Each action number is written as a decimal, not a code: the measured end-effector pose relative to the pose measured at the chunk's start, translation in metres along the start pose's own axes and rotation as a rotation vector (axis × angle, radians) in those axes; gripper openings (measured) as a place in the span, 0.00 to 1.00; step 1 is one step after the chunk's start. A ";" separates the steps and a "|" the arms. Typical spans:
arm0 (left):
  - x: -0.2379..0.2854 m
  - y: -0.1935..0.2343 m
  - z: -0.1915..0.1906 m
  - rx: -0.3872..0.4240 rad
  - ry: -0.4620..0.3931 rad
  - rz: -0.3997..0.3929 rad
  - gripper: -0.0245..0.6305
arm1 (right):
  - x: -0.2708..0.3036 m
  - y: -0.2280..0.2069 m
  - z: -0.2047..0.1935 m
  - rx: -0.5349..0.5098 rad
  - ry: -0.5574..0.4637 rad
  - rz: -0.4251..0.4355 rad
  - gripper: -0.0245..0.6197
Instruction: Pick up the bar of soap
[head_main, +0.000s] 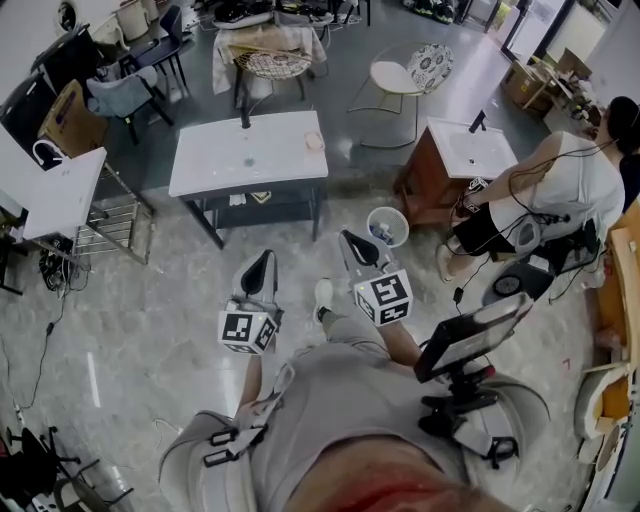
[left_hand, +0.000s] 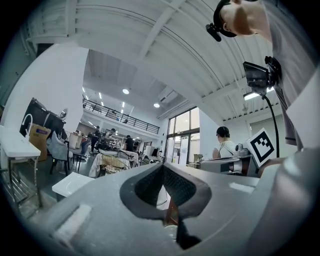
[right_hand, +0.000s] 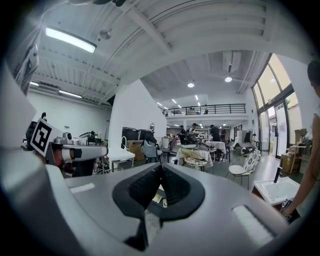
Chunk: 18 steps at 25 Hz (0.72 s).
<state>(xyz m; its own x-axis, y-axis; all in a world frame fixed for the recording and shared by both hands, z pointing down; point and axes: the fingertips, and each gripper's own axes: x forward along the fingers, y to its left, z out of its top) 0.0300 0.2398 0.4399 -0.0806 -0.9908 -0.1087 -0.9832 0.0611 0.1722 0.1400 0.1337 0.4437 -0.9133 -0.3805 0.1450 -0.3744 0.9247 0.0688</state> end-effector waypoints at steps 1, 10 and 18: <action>0.004 0.003 0.000 0.002 -0.001 0.003 0.03 | 0.004 -0.003 0.000 0.002 -0.002 0.000 0.04; 0.064 0.024 -0.008 0.012 0.008 -0.001 0.03 | 0.056 -0.043 -0.005 0.028 -0.017 0.003 0.04; 0.139 0.061 -0.008 0.030 0.016 0.006 0.03 | 0.124 -0.094 -0.002 0.046 -0.024 0.016 0.04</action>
<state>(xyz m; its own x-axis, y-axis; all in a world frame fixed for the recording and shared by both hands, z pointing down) -0.0400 0.1052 0.4433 -0.0840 -0.9922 -0.0919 -0.9872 0.0703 0.1432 0.0622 -0.0003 0.4573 -0.9226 -0.3660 0.1222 -0.3662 0.9303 0.0213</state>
